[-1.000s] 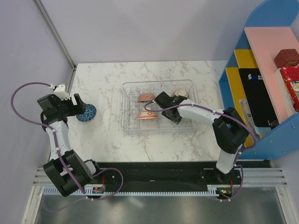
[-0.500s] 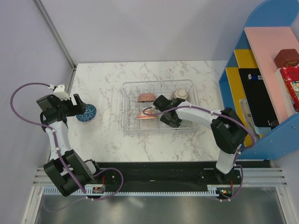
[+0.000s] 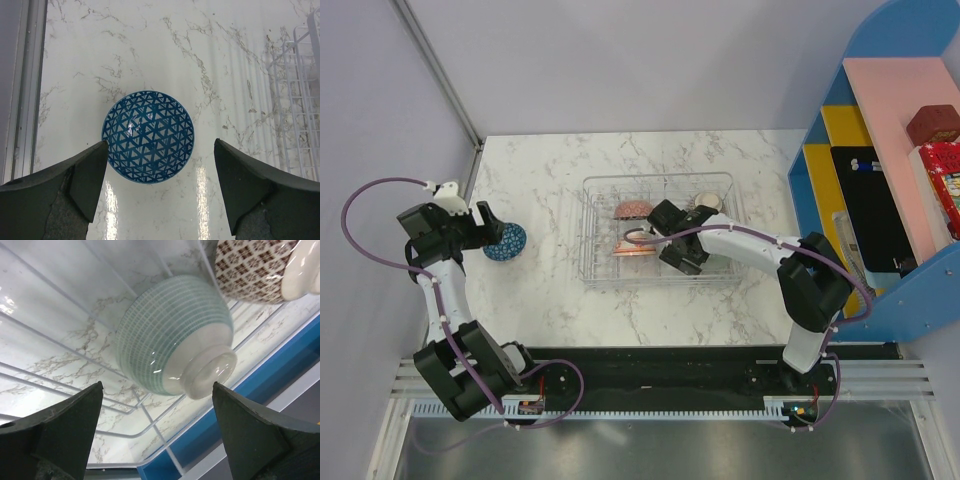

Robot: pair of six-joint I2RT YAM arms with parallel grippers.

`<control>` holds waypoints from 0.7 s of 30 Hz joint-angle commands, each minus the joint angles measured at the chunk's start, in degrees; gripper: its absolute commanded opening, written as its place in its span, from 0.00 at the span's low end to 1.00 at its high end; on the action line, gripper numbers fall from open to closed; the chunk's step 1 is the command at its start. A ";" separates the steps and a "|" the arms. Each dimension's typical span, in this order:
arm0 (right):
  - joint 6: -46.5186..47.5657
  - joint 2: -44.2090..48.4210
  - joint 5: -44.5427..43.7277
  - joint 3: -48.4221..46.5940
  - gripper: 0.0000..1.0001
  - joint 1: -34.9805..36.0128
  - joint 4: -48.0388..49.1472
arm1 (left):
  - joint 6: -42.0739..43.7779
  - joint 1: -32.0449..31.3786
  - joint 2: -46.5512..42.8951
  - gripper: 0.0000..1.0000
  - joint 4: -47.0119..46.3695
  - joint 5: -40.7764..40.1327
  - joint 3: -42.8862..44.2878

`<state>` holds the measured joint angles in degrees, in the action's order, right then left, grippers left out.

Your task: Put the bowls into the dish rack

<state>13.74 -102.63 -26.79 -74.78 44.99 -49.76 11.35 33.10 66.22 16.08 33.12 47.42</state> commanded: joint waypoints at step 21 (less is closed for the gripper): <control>-0.02 6.92 22.04 -13.01 0.91 -12.29 2.12 | -0.90 1.35 0.40 0.92 -3.33 1.94 2.24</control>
<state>13.96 -98.24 -8.45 -83.15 34.96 -51.03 11.33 34.04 65.49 15.75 33.36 47.44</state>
